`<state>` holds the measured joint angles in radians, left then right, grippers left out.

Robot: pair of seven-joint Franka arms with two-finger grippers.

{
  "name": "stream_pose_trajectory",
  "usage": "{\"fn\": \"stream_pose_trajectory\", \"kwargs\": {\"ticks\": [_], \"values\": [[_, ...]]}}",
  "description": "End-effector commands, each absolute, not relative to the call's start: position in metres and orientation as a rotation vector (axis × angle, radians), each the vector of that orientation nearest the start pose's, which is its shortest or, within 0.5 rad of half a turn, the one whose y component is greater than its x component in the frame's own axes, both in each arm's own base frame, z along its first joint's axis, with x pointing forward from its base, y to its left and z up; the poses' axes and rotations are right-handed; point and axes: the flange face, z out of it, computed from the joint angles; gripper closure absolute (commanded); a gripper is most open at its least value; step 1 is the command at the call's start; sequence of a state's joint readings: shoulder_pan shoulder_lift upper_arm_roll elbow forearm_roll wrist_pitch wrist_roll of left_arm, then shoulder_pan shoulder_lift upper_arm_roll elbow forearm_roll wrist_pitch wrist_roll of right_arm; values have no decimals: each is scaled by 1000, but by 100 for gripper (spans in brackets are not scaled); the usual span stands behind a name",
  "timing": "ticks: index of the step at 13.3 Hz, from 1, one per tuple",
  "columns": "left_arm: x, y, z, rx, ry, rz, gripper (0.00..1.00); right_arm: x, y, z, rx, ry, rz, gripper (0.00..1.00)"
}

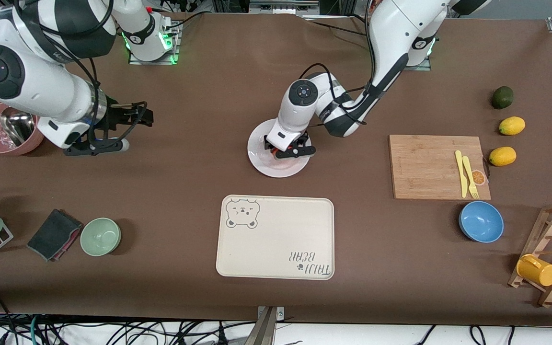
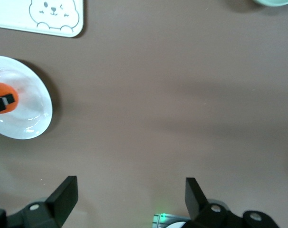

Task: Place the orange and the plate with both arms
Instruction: 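Release the orange on the plate while the right gripper reaches forward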

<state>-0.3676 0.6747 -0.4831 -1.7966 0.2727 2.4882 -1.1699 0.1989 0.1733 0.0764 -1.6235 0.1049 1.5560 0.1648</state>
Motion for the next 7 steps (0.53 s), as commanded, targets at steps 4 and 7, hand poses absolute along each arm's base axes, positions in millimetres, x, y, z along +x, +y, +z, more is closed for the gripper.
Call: {"fn": "stream_pose_trajectory", "kwargs": {"ticks": [4,7], "values": [[456,-485,203,-3250,-348,71,10,536,167,479,-3033,-138,357,0],[459,-481,203,-3234,-353,78,1,507,171,458,-3027,-142,317,0]]}}
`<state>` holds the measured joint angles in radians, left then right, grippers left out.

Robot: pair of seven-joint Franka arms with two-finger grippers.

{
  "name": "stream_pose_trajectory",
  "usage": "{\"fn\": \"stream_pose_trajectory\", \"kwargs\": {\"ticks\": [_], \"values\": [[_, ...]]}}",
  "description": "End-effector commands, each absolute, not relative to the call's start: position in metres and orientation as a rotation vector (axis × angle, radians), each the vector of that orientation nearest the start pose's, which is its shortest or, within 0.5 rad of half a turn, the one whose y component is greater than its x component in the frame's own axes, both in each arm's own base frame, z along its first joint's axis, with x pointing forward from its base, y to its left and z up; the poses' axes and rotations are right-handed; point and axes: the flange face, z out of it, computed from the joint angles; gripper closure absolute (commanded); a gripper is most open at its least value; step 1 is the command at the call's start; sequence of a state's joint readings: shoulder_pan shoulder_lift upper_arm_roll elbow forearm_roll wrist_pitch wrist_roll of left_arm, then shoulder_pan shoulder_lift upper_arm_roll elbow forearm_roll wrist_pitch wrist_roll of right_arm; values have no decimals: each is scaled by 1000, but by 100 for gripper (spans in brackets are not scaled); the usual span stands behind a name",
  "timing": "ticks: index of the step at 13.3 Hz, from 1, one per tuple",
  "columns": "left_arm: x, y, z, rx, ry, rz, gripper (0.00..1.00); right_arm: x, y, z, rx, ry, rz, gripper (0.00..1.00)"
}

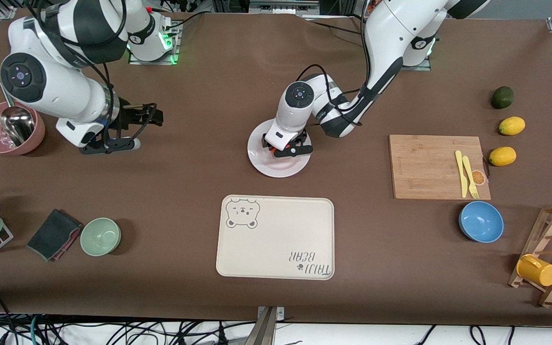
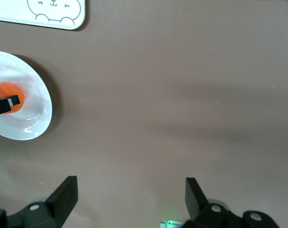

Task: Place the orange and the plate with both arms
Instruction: 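Release the orange on the plate while the right gripper reaches forward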

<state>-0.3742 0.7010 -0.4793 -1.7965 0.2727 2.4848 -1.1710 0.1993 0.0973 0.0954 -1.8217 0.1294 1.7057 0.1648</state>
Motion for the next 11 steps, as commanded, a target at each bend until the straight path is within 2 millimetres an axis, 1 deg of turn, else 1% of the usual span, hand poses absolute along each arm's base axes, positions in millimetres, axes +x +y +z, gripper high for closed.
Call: {"fn": "stream_pose_trajectory", "kwargs": {"ticks": [1,2,3,4,5,6,7,8,9,10,11], "values": [[460,-479,206,-3223,-351,79,1,494,178,448,-3032,-167,292,0],[462,-476,210,-3216,-354,77,0,483,182,437,-3037,-179,271,0],[466,-474,222,-3214,-356,54,0,476,187,427,-3042,-199,259,0],[473,-467,231,-3196,-369,50,0,470,195,414,-3043,-223,234,0],[486,-455,246,-3172,-399,39,0,465,205,402,-3042,-247,192,0],[498,-442,261,-3138,-429,35,0,465,213,394,-3040,-258,170,0],[509,-429,284,-3111,-442,18,0,467,216,384,-3027,-241,201,0],[524,-410,306,-3072,-455,16,0,468,219,377,-2977,-216,229,0],[540,-391,324,-3044,-428,28,0,468,227,372,-2916,-188,248,0],[554,-371,342,-3032,-382,48,0,466,241,368,-2876,-175,238,0],[568,-346,359,-3024,-365,63,0,469,248,353,-2853,-141,234,0]]}}
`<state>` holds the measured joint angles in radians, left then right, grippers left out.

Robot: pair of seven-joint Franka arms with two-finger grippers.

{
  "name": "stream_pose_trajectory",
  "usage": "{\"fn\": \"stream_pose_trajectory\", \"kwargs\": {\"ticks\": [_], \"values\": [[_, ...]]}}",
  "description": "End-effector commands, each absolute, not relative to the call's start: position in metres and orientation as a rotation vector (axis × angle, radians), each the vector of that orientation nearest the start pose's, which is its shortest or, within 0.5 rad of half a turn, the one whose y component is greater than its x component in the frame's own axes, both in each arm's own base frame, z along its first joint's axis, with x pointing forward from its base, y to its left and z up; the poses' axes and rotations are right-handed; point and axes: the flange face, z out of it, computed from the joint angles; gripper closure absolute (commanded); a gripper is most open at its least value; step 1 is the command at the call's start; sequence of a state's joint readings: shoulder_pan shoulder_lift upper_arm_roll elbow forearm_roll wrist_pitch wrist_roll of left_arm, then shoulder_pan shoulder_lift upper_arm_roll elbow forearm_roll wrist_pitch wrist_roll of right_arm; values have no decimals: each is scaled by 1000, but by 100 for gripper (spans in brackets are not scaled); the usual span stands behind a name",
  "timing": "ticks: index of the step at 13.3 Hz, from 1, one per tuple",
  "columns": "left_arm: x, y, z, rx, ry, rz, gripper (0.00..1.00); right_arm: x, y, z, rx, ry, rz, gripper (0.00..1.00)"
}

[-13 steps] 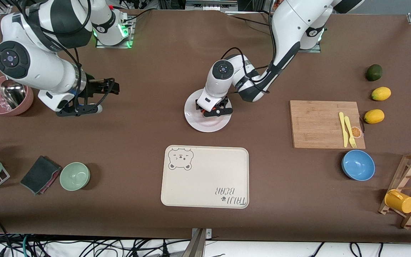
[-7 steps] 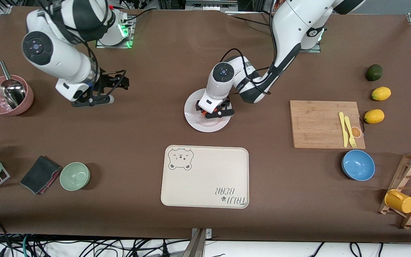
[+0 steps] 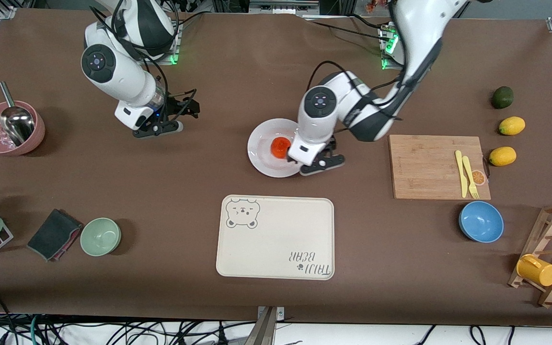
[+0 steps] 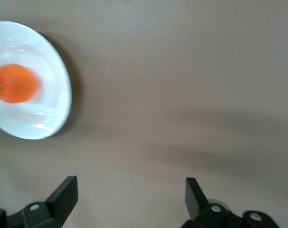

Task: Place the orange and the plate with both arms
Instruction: 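Release the orange on the plate while the right gripper reaches forward, then move the right gripper to the plate rim while the left gripper withdraws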

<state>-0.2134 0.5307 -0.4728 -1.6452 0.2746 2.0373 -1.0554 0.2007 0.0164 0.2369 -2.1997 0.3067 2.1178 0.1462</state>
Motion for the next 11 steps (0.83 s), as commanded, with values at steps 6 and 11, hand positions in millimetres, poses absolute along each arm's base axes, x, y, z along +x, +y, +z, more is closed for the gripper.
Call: {"fn": "stream_pose_trajectory", "kwargs": {"ticks": [6,11], "values": [[601,-178,472,-3038,-370,107,0,473,308,253,-2677,39,192,0],[592,-110,522,-3065,-360,120,0,473,309,231,-2451,134,273,0]]}}
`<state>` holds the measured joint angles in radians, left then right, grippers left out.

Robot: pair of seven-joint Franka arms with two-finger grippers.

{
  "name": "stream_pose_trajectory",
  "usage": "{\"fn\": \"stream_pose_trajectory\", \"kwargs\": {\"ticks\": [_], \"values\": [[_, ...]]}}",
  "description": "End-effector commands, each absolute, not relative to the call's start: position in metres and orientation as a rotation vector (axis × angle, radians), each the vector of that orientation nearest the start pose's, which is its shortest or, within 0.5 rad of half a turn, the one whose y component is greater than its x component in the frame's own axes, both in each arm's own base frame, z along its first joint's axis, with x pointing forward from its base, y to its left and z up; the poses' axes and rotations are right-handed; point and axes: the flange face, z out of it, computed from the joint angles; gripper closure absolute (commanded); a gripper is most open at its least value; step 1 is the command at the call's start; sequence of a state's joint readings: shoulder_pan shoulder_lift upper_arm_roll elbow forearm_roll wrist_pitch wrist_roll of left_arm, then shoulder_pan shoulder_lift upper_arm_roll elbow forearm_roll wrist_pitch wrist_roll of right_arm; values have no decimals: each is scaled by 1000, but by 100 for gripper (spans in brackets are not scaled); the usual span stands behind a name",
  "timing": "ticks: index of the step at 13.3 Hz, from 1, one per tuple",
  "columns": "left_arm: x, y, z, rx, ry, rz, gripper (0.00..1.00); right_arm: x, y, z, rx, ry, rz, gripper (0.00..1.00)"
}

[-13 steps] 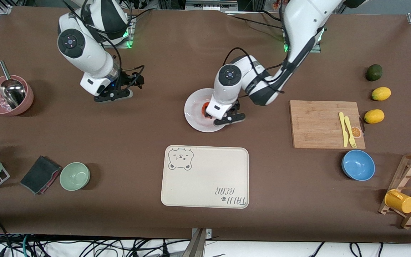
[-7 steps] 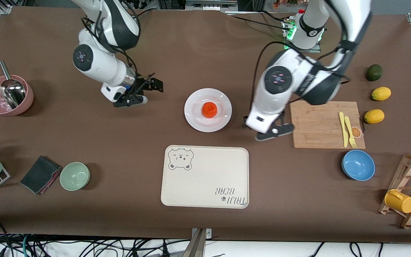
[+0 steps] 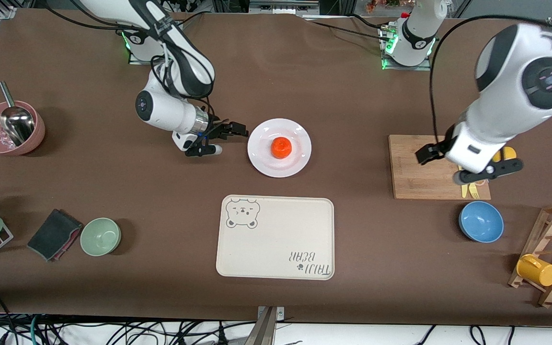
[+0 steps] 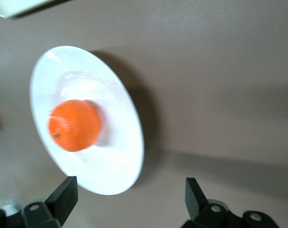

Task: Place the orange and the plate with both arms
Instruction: 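Move the right gripper to the plate rim while the left gripper withdraws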

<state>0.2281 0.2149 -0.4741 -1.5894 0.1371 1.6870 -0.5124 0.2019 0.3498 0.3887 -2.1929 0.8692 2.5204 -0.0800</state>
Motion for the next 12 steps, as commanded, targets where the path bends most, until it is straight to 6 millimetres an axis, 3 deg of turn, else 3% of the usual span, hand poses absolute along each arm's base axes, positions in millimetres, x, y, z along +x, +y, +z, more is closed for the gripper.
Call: {"fn": "stream_pose_trajectory", "kwargs": {"ticks": [1,4,7,8,12], "values": [[590,-108,529,-3065,-364,106,0,474,310,224,-2435,139,282,0],[588,-80,550,-3061,-318,156,1,478,300,210,-2358,218,340,0],[582,-42,563,-3098,-385,206,1,489,270,202,-2287,177,371,0],[578,-42,568,-3097,-373,195,1,488,267,192,-2284,172,381,0],[576,-35,570,-3085,-392,154,2,496,288,175,-2241,217,382,0]]}}
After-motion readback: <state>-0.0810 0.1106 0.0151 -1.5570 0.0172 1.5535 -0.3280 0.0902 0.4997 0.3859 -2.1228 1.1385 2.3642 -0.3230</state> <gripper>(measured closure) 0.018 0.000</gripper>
